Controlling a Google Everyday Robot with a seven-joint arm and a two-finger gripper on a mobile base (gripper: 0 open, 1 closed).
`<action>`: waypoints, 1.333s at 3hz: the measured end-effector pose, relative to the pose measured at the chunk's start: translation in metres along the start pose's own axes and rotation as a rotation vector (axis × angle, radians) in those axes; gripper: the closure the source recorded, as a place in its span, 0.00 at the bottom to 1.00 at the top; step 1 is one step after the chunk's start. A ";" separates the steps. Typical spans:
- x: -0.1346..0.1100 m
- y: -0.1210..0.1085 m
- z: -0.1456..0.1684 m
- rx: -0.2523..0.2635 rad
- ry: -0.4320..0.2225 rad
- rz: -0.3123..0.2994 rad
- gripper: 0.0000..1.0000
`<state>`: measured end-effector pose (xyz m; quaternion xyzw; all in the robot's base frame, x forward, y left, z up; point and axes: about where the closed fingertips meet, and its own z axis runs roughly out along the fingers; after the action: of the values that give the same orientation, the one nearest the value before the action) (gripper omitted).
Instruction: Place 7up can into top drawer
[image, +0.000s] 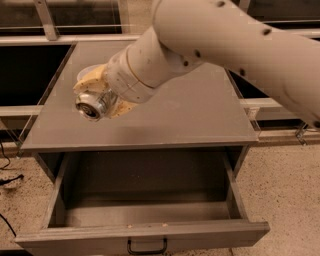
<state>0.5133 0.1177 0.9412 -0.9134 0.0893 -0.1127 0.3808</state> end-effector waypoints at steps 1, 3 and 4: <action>0.004 0.005 -0.013 0.024 0.017 0.036 1.00; -0.003 0.007 -0.018 0.028 0.020 0.069 1.00; -0.017 0.019 -0.025 0.028 0.020 0.126 1.00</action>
Offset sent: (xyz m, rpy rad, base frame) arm -0.0001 -0.0155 0.0064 0.0384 0.0087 -0.0395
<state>0.4888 0.0914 0.9425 -0.8994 0.1490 -0.0990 0.3988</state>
